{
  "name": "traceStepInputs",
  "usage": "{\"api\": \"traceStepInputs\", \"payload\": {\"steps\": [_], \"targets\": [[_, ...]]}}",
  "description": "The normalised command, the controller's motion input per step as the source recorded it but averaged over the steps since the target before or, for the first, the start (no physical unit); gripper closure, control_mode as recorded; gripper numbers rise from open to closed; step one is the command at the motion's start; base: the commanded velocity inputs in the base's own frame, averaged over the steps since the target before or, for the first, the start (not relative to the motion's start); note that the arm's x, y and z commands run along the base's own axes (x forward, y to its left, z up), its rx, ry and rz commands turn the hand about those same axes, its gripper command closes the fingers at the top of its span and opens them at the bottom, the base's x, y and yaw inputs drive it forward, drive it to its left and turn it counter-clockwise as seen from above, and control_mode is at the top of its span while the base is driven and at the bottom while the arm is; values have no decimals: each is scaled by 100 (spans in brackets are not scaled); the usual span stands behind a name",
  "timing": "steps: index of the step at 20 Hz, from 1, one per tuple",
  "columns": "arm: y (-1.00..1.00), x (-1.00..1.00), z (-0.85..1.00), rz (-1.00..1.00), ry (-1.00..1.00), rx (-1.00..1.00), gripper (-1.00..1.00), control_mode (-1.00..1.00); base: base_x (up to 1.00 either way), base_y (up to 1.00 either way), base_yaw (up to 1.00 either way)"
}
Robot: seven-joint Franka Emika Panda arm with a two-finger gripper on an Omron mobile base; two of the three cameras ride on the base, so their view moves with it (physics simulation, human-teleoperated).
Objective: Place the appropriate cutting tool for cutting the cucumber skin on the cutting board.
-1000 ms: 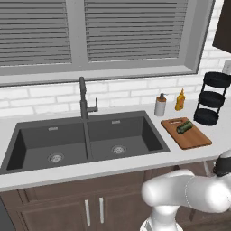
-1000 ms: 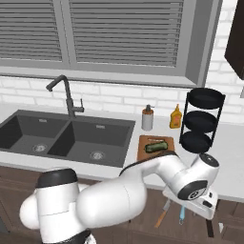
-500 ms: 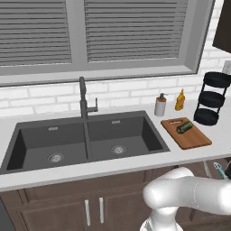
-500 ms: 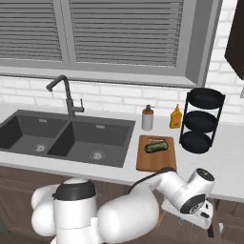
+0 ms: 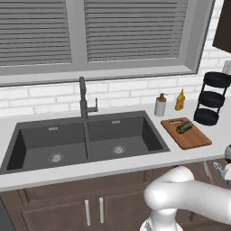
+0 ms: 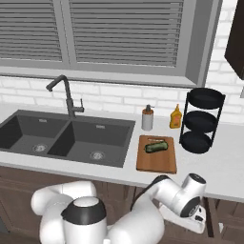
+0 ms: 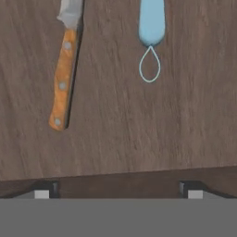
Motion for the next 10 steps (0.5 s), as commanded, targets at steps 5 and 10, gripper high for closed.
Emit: {"api": "traceStepInputs", "payload": {"steps": [5, 10], "targets": [[3, -32, 0, 6, 25, 0, -100, -100, 0, 0, 0], [0, -65, 0, 5, 20, 0, -100, -100, 0, 0, 0]]}}
